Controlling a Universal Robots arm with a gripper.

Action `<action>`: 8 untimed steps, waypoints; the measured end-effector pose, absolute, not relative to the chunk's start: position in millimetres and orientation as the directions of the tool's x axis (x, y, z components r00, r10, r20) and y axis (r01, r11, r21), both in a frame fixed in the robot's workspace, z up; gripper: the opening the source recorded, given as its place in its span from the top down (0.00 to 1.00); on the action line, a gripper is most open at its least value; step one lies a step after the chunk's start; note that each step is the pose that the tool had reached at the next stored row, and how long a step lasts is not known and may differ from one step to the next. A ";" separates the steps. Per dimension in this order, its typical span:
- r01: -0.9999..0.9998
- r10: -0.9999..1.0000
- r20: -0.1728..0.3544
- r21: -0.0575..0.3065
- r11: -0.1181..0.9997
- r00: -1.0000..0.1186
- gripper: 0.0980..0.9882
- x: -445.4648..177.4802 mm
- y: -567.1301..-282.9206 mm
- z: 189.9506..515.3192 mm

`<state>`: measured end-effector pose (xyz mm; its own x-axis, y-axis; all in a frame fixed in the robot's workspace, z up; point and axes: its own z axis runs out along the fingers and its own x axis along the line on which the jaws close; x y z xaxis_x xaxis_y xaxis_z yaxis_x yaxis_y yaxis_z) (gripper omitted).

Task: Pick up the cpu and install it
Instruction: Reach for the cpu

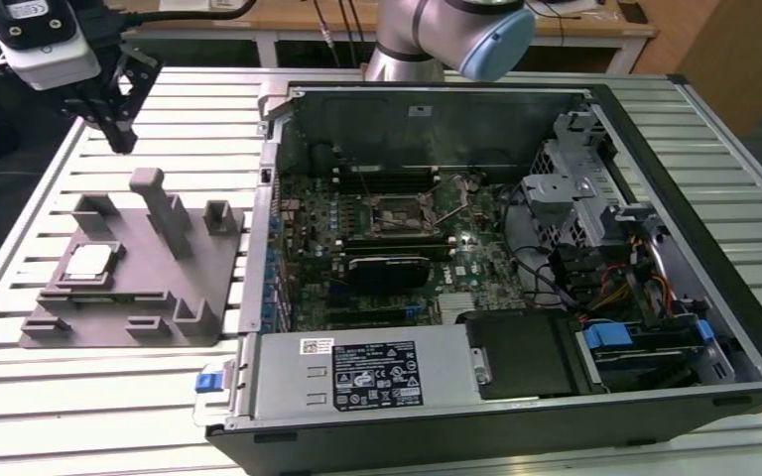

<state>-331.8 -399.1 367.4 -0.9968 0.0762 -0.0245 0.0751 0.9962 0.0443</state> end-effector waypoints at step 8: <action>0.075 0.076 -0.025 0.044 0.996 -0.997 0.99 -345.3 -399.1 362.4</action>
